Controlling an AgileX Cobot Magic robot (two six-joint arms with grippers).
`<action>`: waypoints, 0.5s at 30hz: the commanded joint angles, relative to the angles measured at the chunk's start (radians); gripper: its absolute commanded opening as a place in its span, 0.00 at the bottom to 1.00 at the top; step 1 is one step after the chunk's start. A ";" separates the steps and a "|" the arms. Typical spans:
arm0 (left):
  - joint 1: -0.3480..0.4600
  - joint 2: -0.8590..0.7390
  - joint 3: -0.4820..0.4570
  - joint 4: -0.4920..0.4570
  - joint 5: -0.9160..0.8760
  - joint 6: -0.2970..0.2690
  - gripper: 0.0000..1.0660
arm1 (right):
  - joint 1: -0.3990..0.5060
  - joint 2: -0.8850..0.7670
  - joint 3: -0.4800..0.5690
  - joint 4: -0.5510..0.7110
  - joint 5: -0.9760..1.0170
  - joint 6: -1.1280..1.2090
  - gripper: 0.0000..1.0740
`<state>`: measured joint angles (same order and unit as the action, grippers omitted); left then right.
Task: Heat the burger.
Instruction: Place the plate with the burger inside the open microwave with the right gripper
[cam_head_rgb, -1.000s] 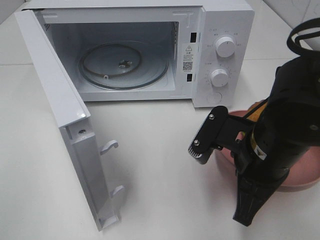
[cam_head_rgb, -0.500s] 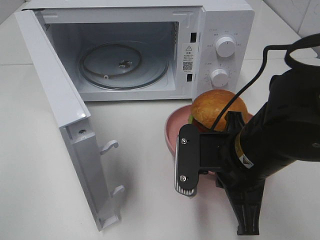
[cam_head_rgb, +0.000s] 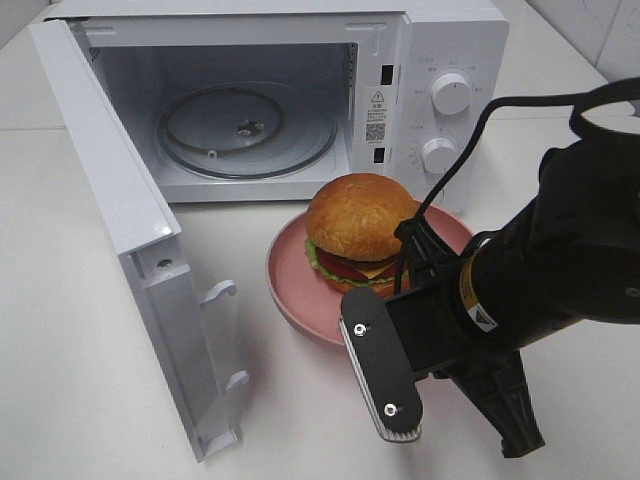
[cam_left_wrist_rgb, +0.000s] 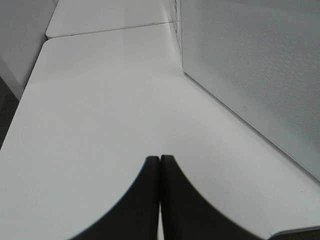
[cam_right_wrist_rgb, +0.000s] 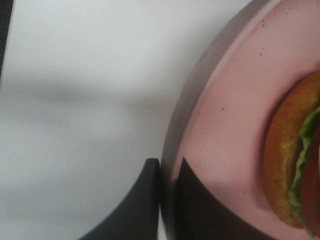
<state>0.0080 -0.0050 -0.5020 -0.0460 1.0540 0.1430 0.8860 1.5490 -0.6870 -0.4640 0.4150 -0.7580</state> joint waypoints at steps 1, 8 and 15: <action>0.001 -0.021 0.004 0.002 -0.013 -0.008 0.00 | -0.013 -0.013 -0.006 -0.029 -0.059 -0.022 0.00; 0.001 -0.021 0.004 0.002 -0.013 -0.008 0.00 | -0.013 -0.013 -0.006 -0.029 -0.190 -0.124 0.00; 0.001 -0.021 0.004 0.002 -0.013 -0.008 0.00 | -0.013 -0.013 -0.006 -0.025 -0.243 -0.164 0.00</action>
<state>0.0080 -0.0050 -0.5020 -0.0460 1.0540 0.1430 0.8770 1.5490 -0.6870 -0.4670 0.2320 -0.9040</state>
